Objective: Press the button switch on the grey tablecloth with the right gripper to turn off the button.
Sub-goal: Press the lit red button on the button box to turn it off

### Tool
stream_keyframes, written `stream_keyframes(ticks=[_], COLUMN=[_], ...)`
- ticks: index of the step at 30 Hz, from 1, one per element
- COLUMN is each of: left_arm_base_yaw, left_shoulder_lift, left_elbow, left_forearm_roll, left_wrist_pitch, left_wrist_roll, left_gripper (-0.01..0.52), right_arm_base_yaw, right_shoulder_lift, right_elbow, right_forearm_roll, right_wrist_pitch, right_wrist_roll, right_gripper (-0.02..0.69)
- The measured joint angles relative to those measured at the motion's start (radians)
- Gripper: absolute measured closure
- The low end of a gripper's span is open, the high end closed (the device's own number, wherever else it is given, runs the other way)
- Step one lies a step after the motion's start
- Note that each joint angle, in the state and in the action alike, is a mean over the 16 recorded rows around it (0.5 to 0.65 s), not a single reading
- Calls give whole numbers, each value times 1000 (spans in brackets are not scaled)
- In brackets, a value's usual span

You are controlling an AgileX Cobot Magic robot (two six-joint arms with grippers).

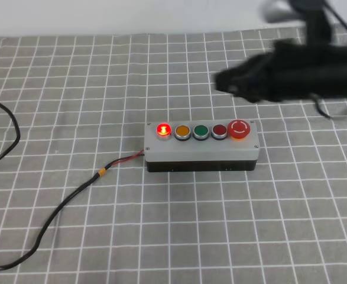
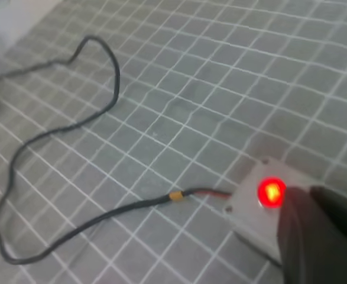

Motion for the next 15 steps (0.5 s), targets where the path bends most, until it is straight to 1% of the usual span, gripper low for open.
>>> stream_keyframes(ticks=[4, 10, 15], left_arm_base_yaw=[0, 0, 0], left_shoulder_lift=[0, 0, 0], left_elbow=[0, 0, 0], left_forearm_roll=[0, 1, 2], left_wrist_pitch=[0, 0, 0], left_wrist_roll=[0, 0, 0], left_gripper=[517, 517, 517], right_arm_base_yaw=[83, 184, 237], right_shoulder_lift=[115, 288, 421], right_elbow=[-174, -439, -623], right_forearm_roll=[-235, -613, -829], right_wrist_pitch=[24, 133, 236], right_wrist_roll=[148, 413, 563], right_gripper=[681, 681, 681])
